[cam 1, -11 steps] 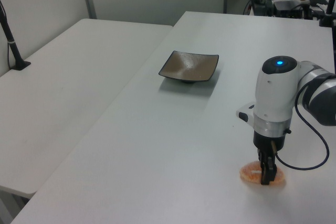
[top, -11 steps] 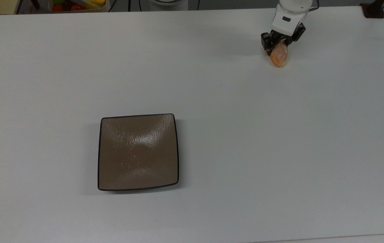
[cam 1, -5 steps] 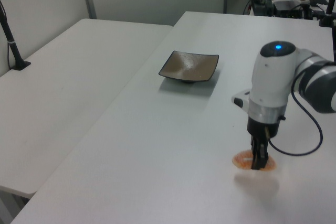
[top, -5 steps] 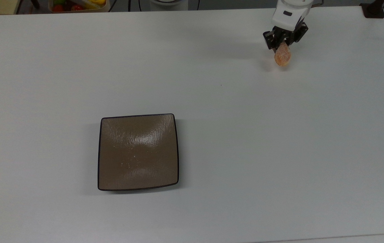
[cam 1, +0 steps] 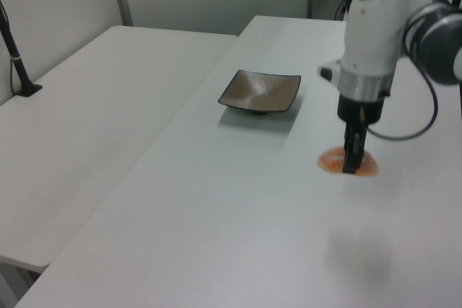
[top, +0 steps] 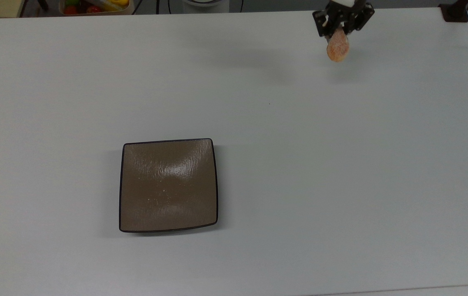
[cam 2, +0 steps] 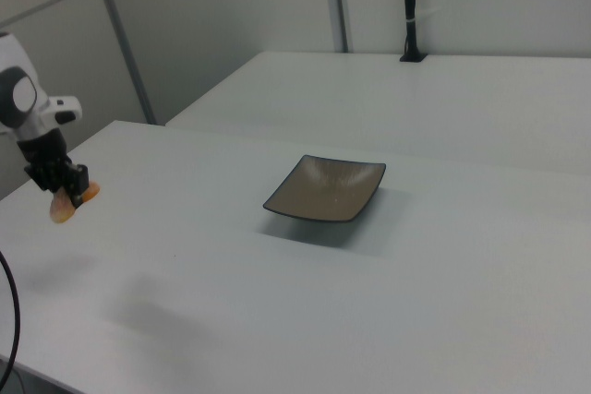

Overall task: Bread is placed on a ceramic plate
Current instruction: 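Carry the bread roll over the dark square plate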

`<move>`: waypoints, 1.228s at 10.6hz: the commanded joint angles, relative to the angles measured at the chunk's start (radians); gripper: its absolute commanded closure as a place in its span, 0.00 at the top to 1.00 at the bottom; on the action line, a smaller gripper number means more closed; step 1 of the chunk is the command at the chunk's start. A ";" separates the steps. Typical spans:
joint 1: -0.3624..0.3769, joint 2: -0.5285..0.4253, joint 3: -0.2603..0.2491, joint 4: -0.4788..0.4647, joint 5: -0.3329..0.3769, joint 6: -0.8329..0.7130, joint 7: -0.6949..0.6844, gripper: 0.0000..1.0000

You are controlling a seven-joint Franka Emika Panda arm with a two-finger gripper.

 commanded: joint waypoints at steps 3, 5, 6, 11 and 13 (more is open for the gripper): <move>-0.069 -0.080 -0.140 0.167 0.110 -0.292 -0.196 0.25; -0.113 -0.112 -0.178 0.173 0.110 -0.321 -0.298 0.25; -0.149 -0.114 -0.184 0.173 0.110 -0.321 -0.339 0.25; -0.303 -0.047 -0.181 0.236 0.110 -0.304 -0.537 0.25; -0.354 0.038 -0.181 0.303 0.108 -0.228 -0.586 0.26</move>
